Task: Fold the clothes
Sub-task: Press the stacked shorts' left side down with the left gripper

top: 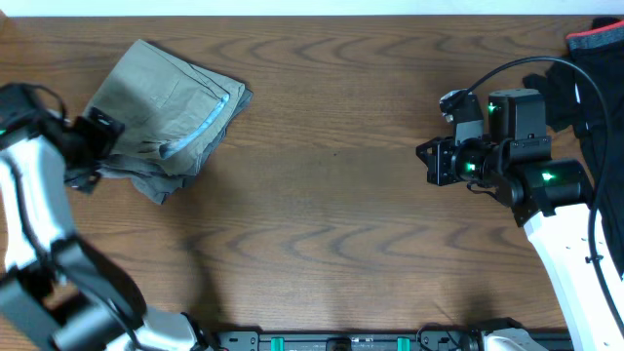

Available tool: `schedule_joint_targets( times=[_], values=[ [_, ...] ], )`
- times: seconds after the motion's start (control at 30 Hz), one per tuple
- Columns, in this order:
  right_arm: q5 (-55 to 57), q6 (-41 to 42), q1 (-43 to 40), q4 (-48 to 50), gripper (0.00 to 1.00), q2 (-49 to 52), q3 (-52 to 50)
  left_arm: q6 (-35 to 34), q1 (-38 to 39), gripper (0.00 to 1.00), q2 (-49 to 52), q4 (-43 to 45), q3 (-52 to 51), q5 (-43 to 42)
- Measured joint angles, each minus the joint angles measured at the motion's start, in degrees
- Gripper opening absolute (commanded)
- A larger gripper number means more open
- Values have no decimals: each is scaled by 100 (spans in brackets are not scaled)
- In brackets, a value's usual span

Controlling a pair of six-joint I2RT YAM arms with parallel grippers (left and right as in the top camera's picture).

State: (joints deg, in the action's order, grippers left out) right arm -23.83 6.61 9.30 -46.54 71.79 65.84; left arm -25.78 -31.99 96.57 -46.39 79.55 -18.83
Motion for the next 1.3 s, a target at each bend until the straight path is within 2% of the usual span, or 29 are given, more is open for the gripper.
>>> schedule_joint_targets(
  times=[0.03,0.07,0.1,0.17,0.2,0.37,0.53,0.63,0.8,1.1,1.3],
  values=[
    [4,-11,0,50,1,0,0,136,-39,98,-328,-17,0,4],
    [4,-13,0,79,1,0,0,195,-46,76,-518,7,2,-9],
    [7,-15,-2,129,1,0,0,264,-39,48,-737,74,4,-55],
    [7,-20,0,219,1,0,0,455,39,15,-1147,516,20,-302],
    [9,-20,0,264,1,0,0,553,98,6,-1252,737,35,-409],
    [9,-31,-2,330,1,0,0,1110,662,6,-1027,1185,122,-474],
    [9,-31,0,326,1,0,0,1692,986,6,264,1093,127,-411],
    [11,-28,-2,323,1,0,0,1840,997,6,1217,660,111,-457],
    [50,-31,0,374,1,0,0,1947,988,6,2022,452,81,-815],
    [354,-28,0,426,1,0,0,1961,977,6,1932,332,87,-1368],
    [448,-28,0,522,1,0,0,1873,1078,16,658,621,289,-1541]
  ],
)
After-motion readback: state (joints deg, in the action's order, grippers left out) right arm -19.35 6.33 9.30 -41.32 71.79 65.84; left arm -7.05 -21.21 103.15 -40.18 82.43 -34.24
